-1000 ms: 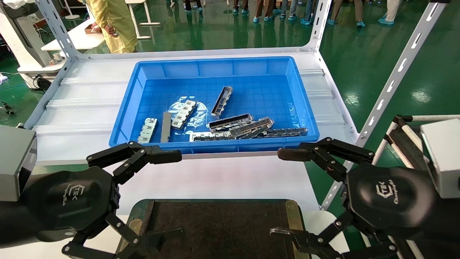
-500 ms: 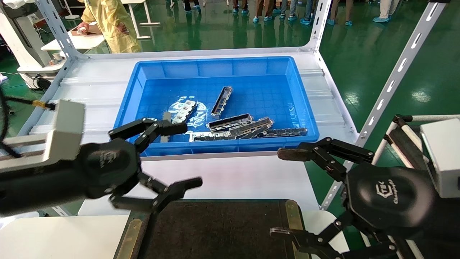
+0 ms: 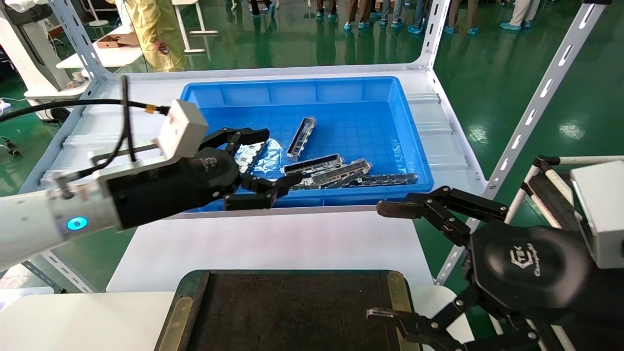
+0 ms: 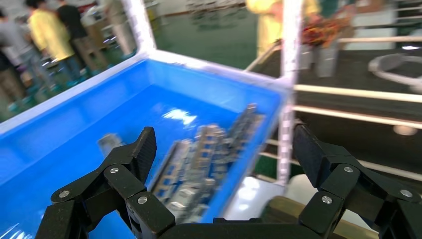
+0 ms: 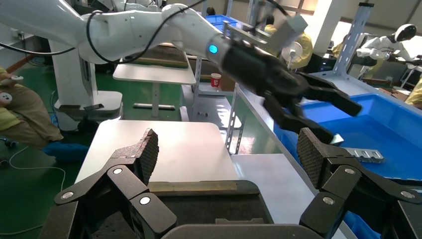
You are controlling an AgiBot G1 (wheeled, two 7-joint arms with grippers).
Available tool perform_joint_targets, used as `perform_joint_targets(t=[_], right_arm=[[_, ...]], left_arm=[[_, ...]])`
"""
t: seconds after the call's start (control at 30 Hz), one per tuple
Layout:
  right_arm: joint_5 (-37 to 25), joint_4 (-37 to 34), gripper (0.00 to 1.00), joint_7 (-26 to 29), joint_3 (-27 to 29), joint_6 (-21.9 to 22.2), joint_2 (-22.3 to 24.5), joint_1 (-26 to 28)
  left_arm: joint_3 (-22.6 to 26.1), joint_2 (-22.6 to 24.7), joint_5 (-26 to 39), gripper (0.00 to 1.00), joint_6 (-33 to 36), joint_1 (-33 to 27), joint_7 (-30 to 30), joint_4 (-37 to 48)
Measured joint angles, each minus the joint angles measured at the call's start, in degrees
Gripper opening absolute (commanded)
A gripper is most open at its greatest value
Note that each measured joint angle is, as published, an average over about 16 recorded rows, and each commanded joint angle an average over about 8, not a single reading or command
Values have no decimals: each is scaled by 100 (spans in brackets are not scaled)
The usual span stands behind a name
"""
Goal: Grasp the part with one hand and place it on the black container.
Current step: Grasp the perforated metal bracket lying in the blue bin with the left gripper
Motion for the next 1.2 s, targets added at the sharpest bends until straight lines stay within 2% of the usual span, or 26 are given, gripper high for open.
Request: perform_joint_targets(t=[0.4,0.77,0.8,0.83,1.03,1.07,1.1,1.2], right_arm=[[0,0,100,0,-1,0,0,0],[1,0,100,-1,-1,0,0,0],[1,0,94,-1,-1,0,0,0],[1,0,81,-1,-1,0,0,0],[1,0,6,-1,-1,1,1,0],[1,0,0,-1,-1,1,1,0],[1,0,0,-1,-2,1,1,0],[1,0,0,-1,-2,1,1,0]], left_arm=[[533,1152,1102,100,-1152,-731,-226,1460],[769,2062,1587,100,-1821,-1318,1,3045],[779,2129,1604,99,-1869,-1357,37,3176],[788,2192,1616,92,-1916,-1393,74,3298],[843,2474,1581,17,-2180,-1542,283,3874],[856,2506,1559,6,-2221,-1558,311,3943],[873,2535,1534,0,-2261,-1571,337,4006],[936,2595,1439,0,-2362,-1598,393,4144]])
